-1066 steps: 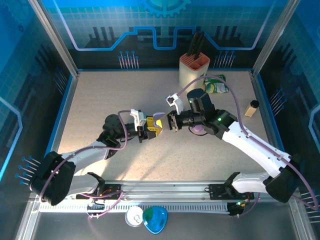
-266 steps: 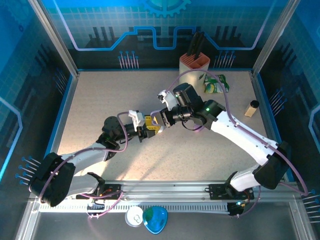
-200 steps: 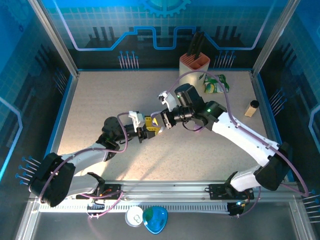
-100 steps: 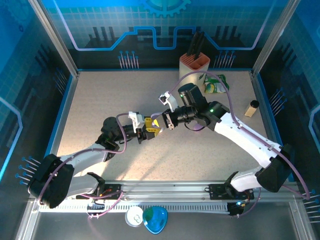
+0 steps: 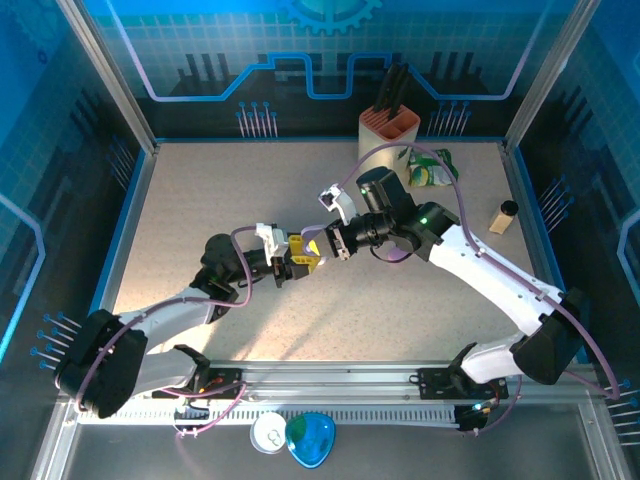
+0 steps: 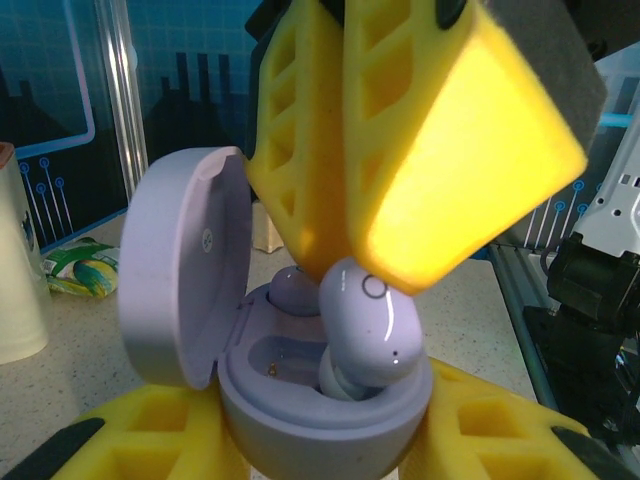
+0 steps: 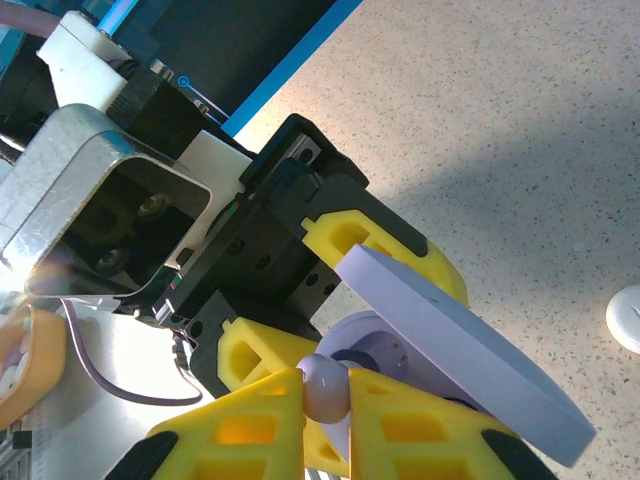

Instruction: Insert wireless bluetooth earbuds into charging case

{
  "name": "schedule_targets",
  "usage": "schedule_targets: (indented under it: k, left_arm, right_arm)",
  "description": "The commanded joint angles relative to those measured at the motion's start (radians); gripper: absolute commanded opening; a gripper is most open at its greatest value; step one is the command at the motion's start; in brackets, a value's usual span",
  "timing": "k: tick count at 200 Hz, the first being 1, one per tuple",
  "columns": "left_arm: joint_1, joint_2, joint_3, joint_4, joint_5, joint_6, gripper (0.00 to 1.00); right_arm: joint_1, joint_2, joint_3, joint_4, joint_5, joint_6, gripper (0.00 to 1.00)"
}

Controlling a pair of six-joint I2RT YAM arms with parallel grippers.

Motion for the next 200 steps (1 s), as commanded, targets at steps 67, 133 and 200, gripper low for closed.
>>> schedule_targets:
  k: [67, 133, 200]
  left_arm:
    - [0.008, -0.034, -0.019, 0.042, 0.037, 0.023, 0.27]
    - [0.009, -0.028, -0.019, 0.041, 0.031, 0.029, 0.27]
    - [0.015, 0.005, -0.024, 0.042, 0.024, 0.074, 0.28]
  right_arm:
    - [-0.011, 0.048, 0.071, -0.074, 0.118, -0.015, 0.30]
    - [-0.011, 0.037, 0.086, -0.049, 0.102, -0.025, 0.38]
    - [-0.014, -0.089, 0.013, 0.109, 0.002, -0.021, 0.48]
